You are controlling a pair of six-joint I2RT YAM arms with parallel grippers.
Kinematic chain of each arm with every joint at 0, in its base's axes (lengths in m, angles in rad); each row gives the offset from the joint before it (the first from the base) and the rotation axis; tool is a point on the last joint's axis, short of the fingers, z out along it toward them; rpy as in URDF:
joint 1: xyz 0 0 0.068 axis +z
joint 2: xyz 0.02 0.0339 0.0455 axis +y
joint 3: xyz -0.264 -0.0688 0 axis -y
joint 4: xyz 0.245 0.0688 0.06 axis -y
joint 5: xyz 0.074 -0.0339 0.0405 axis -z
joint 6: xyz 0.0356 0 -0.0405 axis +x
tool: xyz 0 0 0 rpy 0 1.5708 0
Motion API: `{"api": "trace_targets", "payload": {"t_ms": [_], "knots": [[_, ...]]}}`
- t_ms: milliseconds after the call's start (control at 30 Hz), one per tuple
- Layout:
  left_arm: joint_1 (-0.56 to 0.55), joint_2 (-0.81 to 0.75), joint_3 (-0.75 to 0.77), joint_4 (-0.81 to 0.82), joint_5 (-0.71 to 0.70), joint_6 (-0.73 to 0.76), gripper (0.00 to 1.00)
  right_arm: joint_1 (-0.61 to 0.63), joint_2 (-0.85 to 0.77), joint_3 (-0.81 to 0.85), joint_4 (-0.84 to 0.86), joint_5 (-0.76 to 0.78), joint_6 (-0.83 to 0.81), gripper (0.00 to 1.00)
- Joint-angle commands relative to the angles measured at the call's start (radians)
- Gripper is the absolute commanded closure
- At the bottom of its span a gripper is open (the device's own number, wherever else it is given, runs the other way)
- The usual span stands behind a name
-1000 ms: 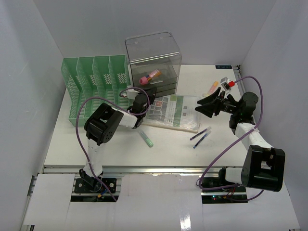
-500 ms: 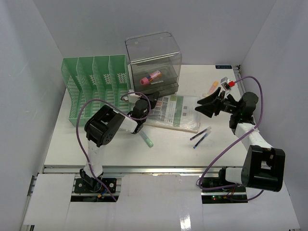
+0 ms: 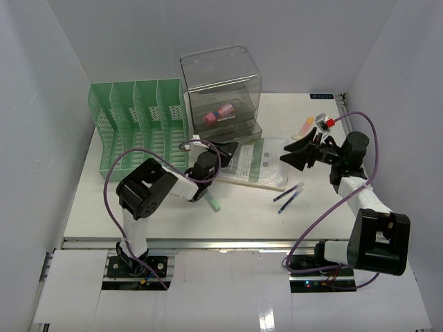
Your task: Organize the desk
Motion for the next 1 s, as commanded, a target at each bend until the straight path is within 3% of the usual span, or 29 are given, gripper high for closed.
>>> {"api": "trace_targets", "payload": {"t_ms": [0, 67, 233, 500, 633, 700, 833, 900, 967], "knots": [[0.0, -0.103, -0.011, -0.086, -0.008, 0.019, 0.36, -0.006, -0.017, 0.056, -0.133, 0.025, -0.143, 0.33], [0.0, -0.13, -0.021, -0.1, -0.003, 0.045, 0.29, -0.006, -0.021, 0.064, -0.165, 0.029, -0.172, 0.33], [0.0, -0.201, -0.065, -0.137, 0.048, 0.1, 0.24, -0.012, -0.034, 0.098, -0.3, 0.031, -0.303, 0.3], [-0.019, -0.366, -0.156, -0.337, 0.256, 0.241, 0.21, -0.011, -0.038, 0.234, -0.895, -0.037, -0.859, 0.26], [-0.035, -0.49, -0.238, -0.475, 0.292, 0.307, 0.21, -0.011, -0.05, 0.247, -1.032, -0.004, -0.991, 0.24], [-0.047, -0.591, -0.277, -0.531, 0.294, 0.331, 0.19, -0.011, -0.057, 0.242, -1.052, 0.015, -1.01, 0.23], [-0.114, -0.766, -0.301, -0.833, 0.147, 0.471, 0.17, -0.006, -0.079, 0.228, -1.036, 0.091, -0.991, 0.23], [-0.124, -0.834, -0.333, -0.91, 0.123, 0.47, 0.16, -0.006, -0.098, 0.209, -0.985, 0.175, -0.909, 0.23], [-0.127, -0.889, -0.351, -0.995, 0.097, 0.448, 0.1, -0.005, -0.119, 0.18, -0.913, 0.245, -0.83, 0.22]]}}
